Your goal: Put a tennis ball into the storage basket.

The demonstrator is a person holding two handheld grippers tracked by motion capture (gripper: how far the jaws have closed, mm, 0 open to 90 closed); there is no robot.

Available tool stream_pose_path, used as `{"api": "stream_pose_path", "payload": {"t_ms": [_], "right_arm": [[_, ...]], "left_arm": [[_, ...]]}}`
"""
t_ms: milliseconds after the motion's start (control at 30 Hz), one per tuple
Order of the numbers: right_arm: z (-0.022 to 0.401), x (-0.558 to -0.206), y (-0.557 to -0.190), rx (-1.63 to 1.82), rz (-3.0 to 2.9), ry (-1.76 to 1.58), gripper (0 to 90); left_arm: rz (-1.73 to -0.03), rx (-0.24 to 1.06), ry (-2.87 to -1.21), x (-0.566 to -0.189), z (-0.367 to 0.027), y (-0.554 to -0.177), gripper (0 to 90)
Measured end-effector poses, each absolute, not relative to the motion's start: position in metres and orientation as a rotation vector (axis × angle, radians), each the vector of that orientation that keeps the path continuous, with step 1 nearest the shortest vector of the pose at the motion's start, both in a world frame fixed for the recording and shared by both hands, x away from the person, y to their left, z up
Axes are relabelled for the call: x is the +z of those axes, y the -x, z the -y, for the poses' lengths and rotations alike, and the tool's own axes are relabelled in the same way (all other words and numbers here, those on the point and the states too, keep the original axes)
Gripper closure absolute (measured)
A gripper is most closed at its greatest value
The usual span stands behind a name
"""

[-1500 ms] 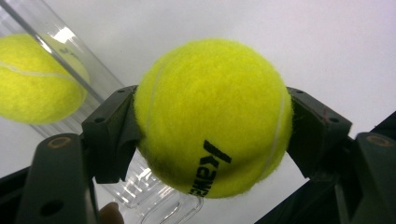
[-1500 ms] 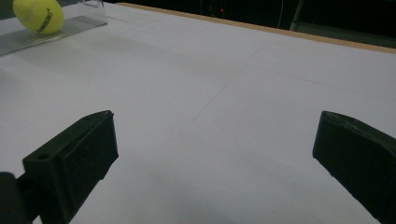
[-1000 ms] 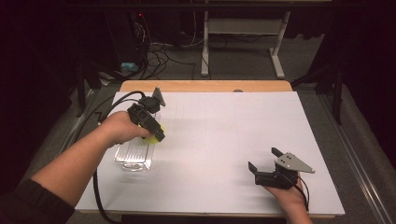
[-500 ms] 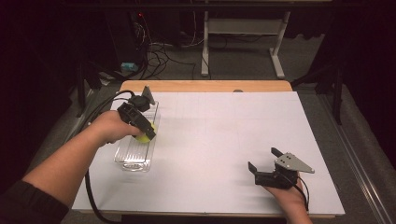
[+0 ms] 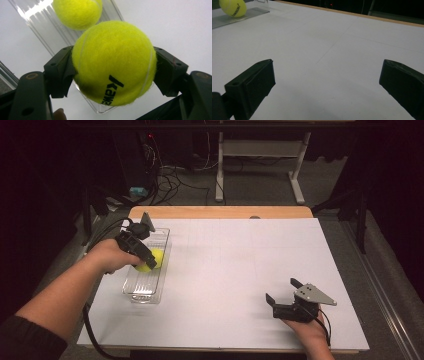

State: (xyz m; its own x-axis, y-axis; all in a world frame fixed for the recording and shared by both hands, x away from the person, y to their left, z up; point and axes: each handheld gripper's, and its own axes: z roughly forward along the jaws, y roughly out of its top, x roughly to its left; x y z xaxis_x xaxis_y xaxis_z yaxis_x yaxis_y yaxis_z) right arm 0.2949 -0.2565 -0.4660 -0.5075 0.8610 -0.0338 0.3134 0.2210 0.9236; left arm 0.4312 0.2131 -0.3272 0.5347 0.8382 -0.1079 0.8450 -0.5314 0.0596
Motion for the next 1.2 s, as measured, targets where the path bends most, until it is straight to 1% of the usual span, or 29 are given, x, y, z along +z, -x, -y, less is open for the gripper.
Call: {"api": "stream_pose_path", "payload": {"t_ms": [533, 1200], "right_arm": [[0.256, -0.466, -0.295, 1.270, -1.940, -1.079, 0.4], [0.256, -0.466, -0.295, 1.267, -1.942, -1.080, 0.7]], "left_arm": [[-1.521, -0.094, -2.635, -0.329, -0.233, -0.431, 27.0], [-1.522, -0.116, -2.663, -0.341, -0.228, -0.431, 26.9]]}}
